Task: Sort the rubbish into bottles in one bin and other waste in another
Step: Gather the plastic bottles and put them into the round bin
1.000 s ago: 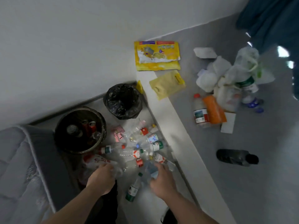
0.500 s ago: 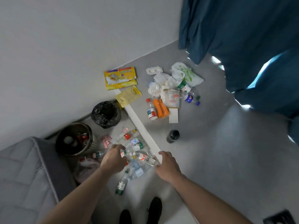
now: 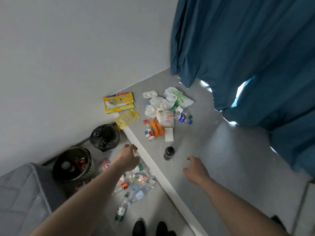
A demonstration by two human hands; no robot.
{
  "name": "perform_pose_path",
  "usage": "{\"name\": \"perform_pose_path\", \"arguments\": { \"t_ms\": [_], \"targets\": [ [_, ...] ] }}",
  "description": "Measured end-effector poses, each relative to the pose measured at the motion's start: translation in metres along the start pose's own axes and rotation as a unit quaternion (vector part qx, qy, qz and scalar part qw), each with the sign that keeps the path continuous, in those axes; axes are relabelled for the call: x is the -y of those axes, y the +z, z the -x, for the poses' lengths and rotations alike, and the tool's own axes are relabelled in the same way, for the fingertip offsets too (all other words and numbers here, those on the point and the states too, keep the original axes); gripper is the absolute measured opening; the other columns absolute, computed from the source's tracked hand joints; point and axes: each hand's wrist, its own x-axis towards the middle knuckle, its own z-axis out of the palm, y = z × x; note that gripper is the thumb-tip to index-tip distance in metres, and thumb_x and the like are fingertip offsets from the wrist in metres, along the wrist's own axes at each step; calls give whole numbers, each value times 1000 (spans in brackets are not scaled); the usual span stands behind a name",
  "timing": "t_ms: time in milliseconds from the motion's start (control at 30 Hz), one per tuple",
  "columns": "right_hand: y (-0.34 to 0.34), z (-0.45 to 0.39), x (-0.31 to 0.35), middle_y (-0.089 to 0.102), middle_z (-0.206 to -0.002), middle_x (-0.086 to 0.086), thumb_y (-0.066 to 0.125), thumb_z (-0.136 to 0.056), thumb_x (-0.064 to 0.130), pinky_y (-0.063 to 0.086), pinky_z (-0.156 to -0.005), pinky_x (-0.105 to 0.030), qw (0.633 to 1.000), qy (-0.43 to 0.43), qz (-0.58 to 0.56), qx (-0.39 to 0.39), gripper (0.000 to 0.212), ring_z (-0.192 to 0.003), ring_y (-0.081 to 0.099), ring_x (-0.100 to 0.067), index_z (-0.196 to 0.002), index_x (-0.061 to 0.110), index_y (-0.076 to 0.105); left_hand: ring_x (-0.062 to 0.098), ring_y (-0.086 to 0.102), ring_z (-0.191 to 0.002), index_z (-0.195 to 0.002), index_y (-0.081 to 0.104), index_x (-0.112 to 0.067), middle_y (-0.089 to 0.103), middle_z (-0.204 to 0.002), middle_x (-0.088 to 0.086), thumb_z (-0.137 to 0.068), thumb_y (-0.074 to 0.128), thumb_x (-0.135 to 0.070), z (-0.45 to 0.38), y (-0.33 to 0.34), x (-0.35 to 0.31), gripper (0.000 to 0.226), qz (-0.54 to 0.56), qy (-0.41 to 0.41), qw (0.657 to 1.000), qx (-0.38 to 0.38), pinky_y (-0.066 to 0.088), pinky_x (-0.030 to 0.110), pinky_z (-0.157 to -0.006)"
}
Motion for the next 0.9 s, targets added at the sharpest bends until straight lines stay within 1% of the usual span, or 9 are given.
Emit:
{"name": "perform_pose_path", "arguments": {
  "t_ms": [67,133,267,400,467,667,800,867,900],
  "targets": [
    [-18,0,-6,41,-147,-5,61,-88,27,44,-99,-30,1000,1,-1,-9,59,-123,55,-26,-143,20,44,23,56,-118,-136,56,-22,46,-145,6,-92,63,-24,1,-3,-18,45,-4,4,1000,5,46,33,-102],
    [-35,-2,-12,40,-147,-6,61,-88,28,44,-101,-30,1000,1,-2,-13,60,-124,55,-27,-144,20,44,23,57,-119,-135,56,-23,46,-146,5,-90,63,-24,1,-2,-37,46,-11,11,1000,9,47,34,-102],
    [-69,-16,-25,40,-147,-7,62,-87,29,42,-103,-30,1000,-3,3,-22,60,-127,53,-28,-144,21,43,20,62,-108,-137,55,-23,43,-147,4,-89,61,-25,-8,0,-78,48,-20,21,1000,7,49,30,-93],
    [-101,-36,-40,40,-147,-6,61,-87,29,42,-105,-31,999,-34,6,-18,60,-127,52,-27,-144,21,43,25,57,-122,-139,54,-22,44,-146,6,-90,61,-25,-19,4,-122,50,-25,13,1000,1,46,33,-104],
    [-117,-49,-48,40,-146,-5,61,-88,30,43,-105,-32,999,-49,8,-18,60,-125,53,-27,-143,20,43,27,56,-125,-138,55,-22,45,-144,7,-88,62,-25,-28,7,-143,50,-33,15,999,-2,44,31,-105],
    [-150,-91,-68,40,-146,-4,60,-89,30,45,-103,-33,998,-56,7,-9,59,-127,51,-26,-144,22,41,27,57,-117,-133,57,-27,49,-138,4,-87,61,-27,-61,13,-194,46,-62,27,998,-1,49,36,-100],
    [-163,-127,-68,40,-145,-5,58,-90,29,44,-102,-32,999,-50,5,0,59,-127,51,-26,-146,21,40,29,55,-121,-133,55,-27,47,-140,5,-91,57,-28,-103,11,-217,42,-84,39,996,-6,48,37,-100],
    [-167,-150,-65,41,-145,-4,58,-89,28,44,-102,-32,999,-46,-1,3,60,-128,50,-26,-146,21,40,28,51,-124,-134,55,-27,47,-142,5,-91,58,-29,-133,11,-225,43,-92,41,995,-5,48,37,-100],
    [-168,-163,-63,41,-145,-3,58,-89,28,44,-102,-32,999,-44,-6,2,60,-128,50,-25,-146,21,40,27,51,-123,-133,55,-29,47,-144,3,-90,60,-27,-150,11,-229,44,-97,41,994,-1,49,36,-97]
  ]
}}
